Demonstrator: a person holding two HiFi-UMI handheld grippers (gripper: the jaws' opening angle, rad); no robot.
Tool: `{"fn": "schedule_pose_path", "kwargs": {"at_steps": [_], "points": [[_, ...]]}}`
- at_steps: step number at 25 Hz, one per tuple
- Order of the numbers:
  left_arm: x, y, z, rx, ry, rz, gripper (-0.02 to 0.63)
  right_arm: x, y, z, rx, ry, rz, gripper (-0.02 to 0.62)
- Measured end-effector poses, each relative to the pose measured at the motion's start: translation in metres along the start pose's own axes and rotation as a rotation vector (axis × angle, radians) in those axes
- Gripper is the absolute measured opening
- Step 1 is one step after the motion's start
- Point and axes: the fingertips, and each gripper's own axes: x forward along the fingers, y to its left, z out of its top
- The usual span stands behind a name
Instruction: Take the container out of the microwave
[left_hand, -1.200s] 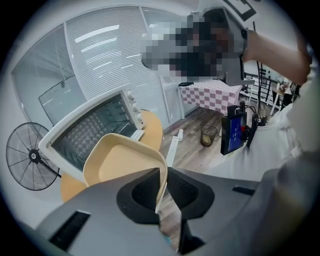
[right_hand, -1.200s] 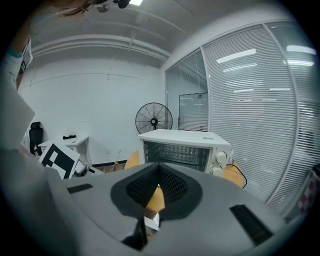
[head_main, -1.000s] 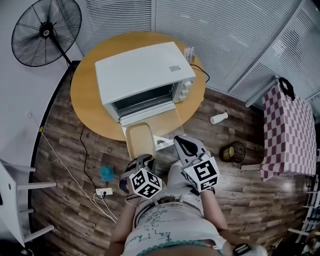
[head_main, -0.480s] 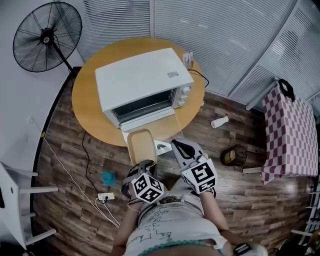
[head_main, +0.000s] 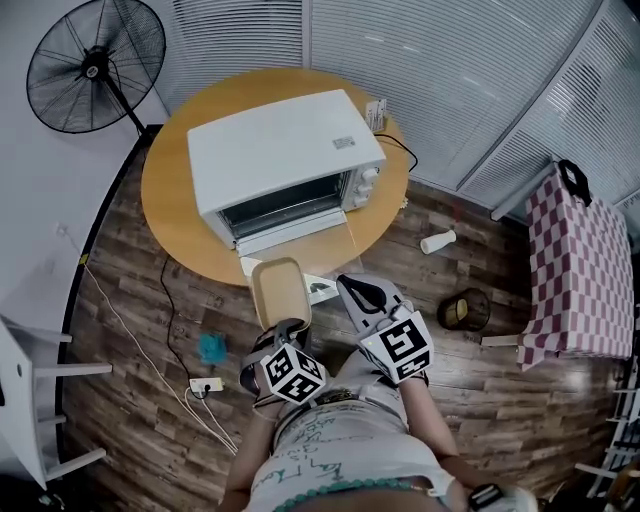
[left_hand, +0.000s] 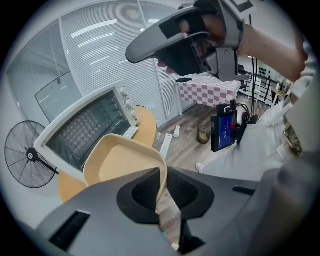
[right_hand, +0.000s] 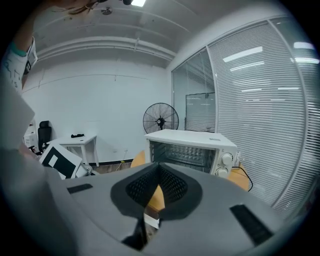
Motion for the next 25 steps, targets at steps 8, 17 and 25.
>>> {"fn": "schedule_pose_path", "kwargs": {"at_steps": [8, 17, 25], "points": [[0.000, -0.009, -0.002, -0.003, 0.007, -0.006, 0.049, -0.005, 0.005, -0.006, 0.006, 0.009, 0.012, -0.008], [-0.004, -0.012, -0.006, -0.014, 0.005, -0.010, 0.049, -0.007, 0.019, -0.009, -0.028, 0.020, 0.042, -0.008], [-0.006, -0.008, -0.012, -0.018, 0.010, -0.007, 0.048, -0.003, 0.026, -0.009, -0.026, 0.019, 0.057, -0.008]]}}
